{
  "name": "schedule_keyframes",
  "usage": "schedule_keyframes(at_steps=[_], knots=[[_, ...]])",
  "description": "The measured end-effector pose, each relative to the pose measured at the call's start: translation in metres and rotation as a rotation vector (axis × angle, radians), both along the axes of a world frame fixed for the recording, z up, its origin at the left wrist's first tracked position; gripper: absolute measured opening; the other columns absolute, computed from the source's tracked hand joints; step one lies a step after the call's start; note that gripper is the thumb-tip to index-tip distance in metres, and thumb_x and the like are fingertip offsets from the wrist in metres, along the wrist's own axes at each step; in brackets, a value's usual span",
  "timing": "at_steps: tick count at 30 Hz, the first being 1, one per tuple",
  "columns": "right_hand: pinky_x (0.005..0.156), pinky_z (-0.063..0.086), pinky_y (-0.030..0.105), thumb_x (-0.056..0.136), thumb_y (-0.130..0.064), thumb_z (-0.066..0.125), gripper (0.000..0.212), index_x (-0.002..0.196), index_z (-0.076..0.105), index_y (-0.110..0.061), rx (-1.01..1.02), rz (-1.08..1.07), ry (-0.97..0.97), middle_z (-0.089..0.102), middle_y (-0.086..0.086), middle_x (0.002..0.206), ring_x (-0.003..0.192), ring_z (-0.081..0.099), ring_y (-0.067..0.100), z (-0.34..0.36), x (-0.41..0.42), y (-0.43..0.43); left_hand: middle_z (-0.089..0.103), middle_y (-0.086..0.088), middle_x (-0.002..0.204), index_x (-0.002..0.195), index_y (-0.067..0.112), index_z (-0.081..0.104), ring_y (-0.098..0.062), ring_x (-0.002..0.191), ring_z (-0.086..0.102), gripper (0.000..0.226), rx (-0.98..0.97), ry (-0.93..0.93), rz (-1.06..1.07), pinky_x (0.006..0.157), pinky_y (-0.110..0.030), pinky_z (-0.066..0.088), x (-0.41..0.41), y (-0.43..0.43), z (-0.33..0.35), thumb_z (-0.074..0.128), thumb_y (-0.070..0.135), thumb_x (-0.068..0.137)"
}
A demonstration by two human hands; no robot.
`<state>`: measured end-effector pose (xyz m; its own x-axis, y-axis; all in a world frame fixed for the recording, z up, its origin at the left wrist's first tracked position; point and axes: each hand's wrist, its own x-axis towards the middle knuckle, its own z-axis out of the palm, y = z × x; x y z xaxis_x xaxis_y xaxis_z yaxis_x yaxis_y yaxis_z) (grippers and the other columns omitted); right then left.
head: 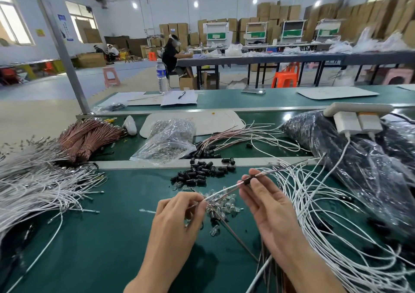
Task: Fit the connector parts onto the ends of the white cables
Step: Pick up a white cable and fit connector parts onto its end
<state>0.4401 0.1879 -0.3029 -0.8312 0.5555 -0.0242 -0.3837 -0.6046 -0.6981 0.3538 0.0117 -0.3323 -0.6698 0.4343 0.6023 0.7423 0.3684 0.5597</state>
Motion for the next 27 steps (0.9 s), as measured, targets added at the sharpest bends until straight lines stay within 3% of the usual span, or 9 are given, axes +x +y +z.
schedule_keyframes(at_steps=[6,9,12,16,23,27], knots=[[0.082,0.058,0.025,0.078,-0.013,0.069,0.024,0.100,0.080,-0.014,0.197,0.136,-0.072,0.075,0.018,0.107,0.098,0.073,0.024,-0.006,-0.006,-0.025,0.060,0.026,0.085,0.099,0.039,0.062,-0.001,0.077,0.050,0.011,-0.074,0.094,-0.016,0.073,-0.021,0.043,0.004,0.004,0.004,0.054,0.047,0.100],[0.081,0.059,0.025,0.078,-0.012,0.068,0.024,0.098,0.080,-0.015,0.169,0.036,-0.065,0.075,0.015,0.106,0.097,0.073,0.023,-0.002,-0.004,-0.013,0.059,0.030,0.080,0.102,0.047,0.056,-0.001,0.083,0.051,0.013,-0.081,0.016,0.005,0.070,-0.015,0.041,0.001,-0.001,0.003,0.048,0.055,0.094],[0.078,0.059,0.023,0.078,-0.010,0.067,0.024,0.098,0.080,-0.015,0.092,-0.026,-0.044,0.076,0.013,0.104,0.093,0.074,0.020,-0.001,0.000,-0.002,0.060,0.028,0.077,0.098,0.044,0.055,0.004,0.096,0.050,0.010,-0.077,0.034,0.018,0.079,-0.020,0.040,-0.001,-0.002,0.003,0.050,0.052,0.094],[0.082,0.058,0.024,0.079,-0.014,0.069,0.026,0.102,0.080,-0.018,0.241,0.116,-0.091,0.076,0.015,0.106,0.098,0.073,0.022,-0.008,-0.005,-0.023,0.061,0.026,0.086,0.095,0.035,0.061,0.001,0.082,0.051,0.015,-0.077,0.099,-0.022,0.078,-0.022,0.042,0.003,0.005,0.002,0.052,0.046,0.099],[0.080,0.058,0.024,0.078,-0.014,0.070,0.025,0.101,0.080,-0.015,0.167,0.039,-0.074,0.076,0.016,0.104,0.093,0.073,0.022,-0.004,-0.003,-0.011,0.060,0.023,0.094,0.097,0.031,0.064,0.000,0.092,0.055,0.021,-0.067,0.014,-0.033,0.081,-0.023,0.043,-0.002,0.003,0.003,0.048,0.045,0.096],[0.081,0.058,0.024,0.078,-0.015,0.071,0.027,0.104,0.079,-0.015,0.174,0.063,-0.061,0.075,0.017,0.105,0.096,0.073,0.023,-0.004,-0.004,-0.016,0.065,0.024,0.090,0.093,0.038,0.057,-0.003,0.085,0.063,0.020,0.018,-0.158,-0.100,0.072,-0.020,0.047,-0.001,0.004,-0.001,0.045,0.054,0.094]])
